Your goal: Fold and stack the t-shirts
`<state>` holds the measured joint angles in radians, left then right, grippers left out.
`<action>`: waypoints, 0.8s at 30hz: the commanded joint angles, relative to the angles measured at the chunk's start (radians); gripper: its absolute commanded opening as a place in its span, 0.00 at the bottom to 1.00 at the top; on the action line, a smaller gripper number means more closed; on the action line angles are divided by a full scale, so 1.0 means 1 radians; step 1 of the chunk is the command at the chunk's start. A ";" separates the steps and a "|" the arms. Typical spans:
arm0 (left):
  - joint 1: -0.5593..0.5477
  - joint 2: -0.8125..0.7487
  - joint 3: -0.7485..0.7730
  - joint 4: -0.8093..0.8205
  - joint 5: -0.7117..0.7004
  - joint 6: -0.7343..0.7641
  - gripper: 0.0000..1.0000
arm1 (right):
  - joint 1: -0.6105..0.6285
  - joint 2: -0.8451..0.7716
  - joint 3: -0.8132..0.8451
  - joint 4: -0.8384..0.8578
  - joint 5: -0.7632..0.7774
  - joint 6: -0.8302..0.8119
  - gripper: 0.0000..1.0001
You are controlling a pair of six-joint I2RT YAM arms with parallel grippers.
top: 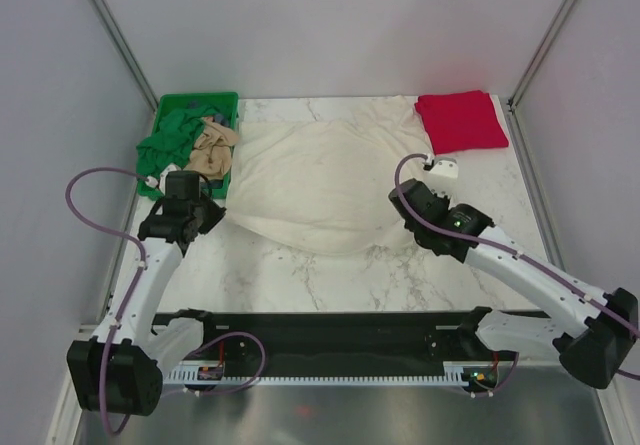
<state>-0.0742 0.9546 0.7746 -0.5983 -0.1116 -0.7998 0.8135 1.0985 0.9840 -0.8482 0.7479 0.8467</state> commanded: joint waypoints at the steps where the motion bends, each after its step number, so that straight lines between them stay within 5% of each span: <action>1: 0.004 0.082 0.077 -0.001 -0.049 0.060 0.02 | -0.094 0.058 0.071 0.225 -0.136 -0.274 0.00; 14: 0.059 0.516 0.328 -0.001 -0.050 0.131 0.02 | -0.424 0.437 0.269 0.297 -0.360 -0.471 0.00; 24: 0.073 0.688 0.423 -0.034 -0.031 0.137 0.02 | -0.516 0.704 0.468 0.305 -0.432 -0.508 0.00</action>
<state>-0.0074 1.6306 1.1465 -0.6186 -0.1452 -0.7052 0.3042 1.7634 1.3659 -0.5667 0.3267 0.3698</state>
